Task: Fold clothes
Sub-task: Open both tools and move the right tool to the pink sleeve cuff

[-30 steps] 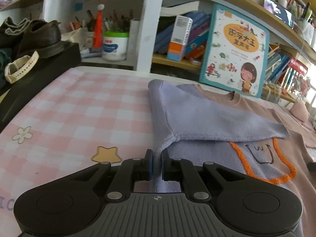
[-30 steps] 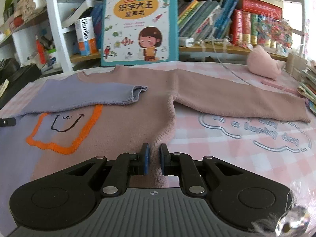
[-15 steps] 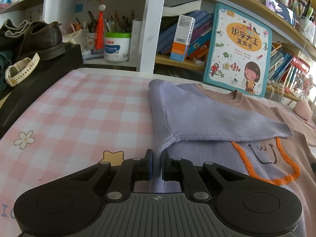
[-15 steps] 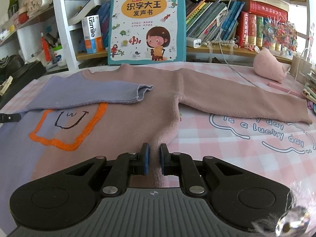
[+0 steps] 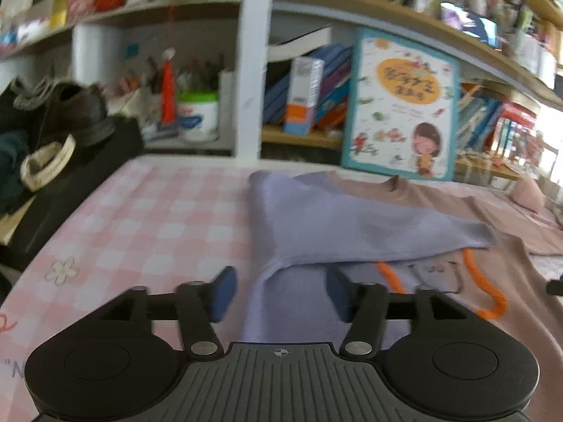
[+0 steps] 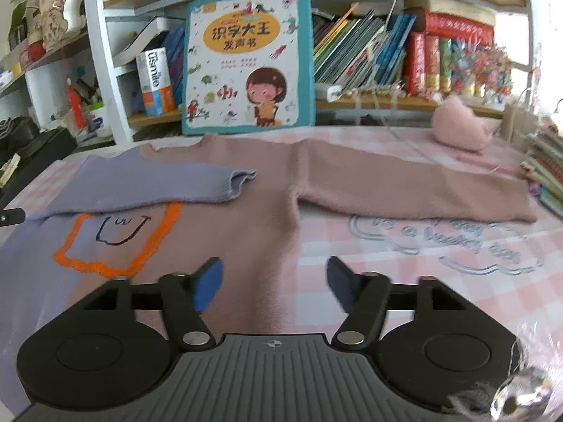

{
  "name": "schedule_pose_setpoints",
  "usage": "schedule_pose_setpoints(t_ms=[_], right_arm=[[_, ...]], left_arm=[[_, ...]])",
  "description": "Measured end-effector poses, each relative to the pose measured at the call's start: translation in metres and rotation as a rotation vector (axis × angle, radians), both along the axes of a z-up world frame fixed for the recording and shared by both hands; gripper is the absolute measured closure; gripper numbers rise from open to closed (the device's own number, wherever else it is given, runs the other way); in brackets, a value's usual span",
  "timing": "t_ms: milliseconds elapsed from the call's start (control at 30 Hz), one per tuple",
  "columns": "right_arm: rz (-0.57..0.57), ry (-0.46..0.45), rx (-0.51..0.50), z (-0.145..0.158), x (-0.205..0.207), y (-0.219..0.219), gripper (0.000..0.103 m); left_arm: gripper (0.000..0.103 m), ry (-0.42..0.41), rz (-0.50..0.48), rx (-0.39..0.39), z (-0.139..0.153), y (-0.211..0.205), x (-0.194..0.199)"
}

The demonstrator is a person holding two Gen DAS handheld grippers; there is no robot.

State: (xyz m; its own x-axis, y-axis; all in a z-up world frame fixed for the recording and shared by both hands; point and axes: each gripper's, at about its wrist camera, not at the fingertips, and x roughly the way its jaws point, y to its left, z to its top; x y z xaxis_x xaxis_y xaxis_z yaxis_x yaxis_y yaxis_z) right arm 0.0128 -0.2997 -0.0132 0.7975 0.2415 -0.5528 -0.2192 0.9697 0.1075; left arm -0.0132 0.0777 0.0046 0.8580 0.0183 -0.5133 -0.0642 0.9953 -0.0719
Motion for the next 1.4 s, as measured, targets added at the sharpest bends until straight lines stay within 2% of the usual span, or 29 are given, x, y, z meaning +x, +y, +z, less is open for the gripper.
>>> schedule_pose_setpoints(t_ms=[67, 133, 267, 467, 500, 533, 700, 867, 1000, 1267, 1400], right_arm=[[-0.015, -0.009, 0.008, 0.003, -0.003, -0.007, 0.033], [-0.036, -0.013, 0.026, 0.006, -0.006, -0.016, 0.033], [-0.089, -0.022, 0.036, 0.010, -0.008, -0.035, 0.033], [-0.169, -0.044, 0.027, 0.015, -0.008, -0.073, 0.032], [-0.179, -0.046, 0.031, 0.016, -0.007, -0.081, 0.027], [-0.189, -0.049, 0.035, 0.017, -0.007, -0.088, 0.024], [-0.237, -0.050, -0.007, 0.016, 0.003, -0.122, 0.024], [-0.318, 0.009, -0.037, 0.007, 0.029, -0.160, 0.024], [-0.363, 0.041, -0.055, 0.002, 0.051, -0.184, 0.028], [-0.404, 0.118, -0.009, -0.007, 0.096, -0.214, 0.044], [-0.441, 0.159, 0.028, -0.013, 0.110, -0.224, 0.056]], left_arm=[[0.030, -0.011, -0.041, 0.014, 0.003, -0.014, -0.001], [0.021, -0.018, -0.083, 0.029, 0.003, -0.029, -0.001], [0.016, -0.016, -0.166, 0.060, -0.001, -0.058, 0.003], [0.015, 0.015, -0.238, 0.029, -0.013, -0.084, 0.006], [0.015, 0.019, -0.248, 0.022, -0.015, -0.087, 0.006], [0.015, 0.020, -0.255, 0.025, -0.016, -0.090, 0.006], [0.014, 0.027, -0.276, 0.053, -0.021, -0.105, 0.007], [0.010, 0.022, -0.284, 0.086, -0.023, -0.113, 0.008], [0.009, 0.031, -0.286, 0.095, -0.025, -0.115, 0.010], [0.009, 0.043, -0.286, 0.116, -0.029, -0.118, 0.009], [0.009, 0.050, -0.285, 0.108, -0.029, -0.117, 0.010]])
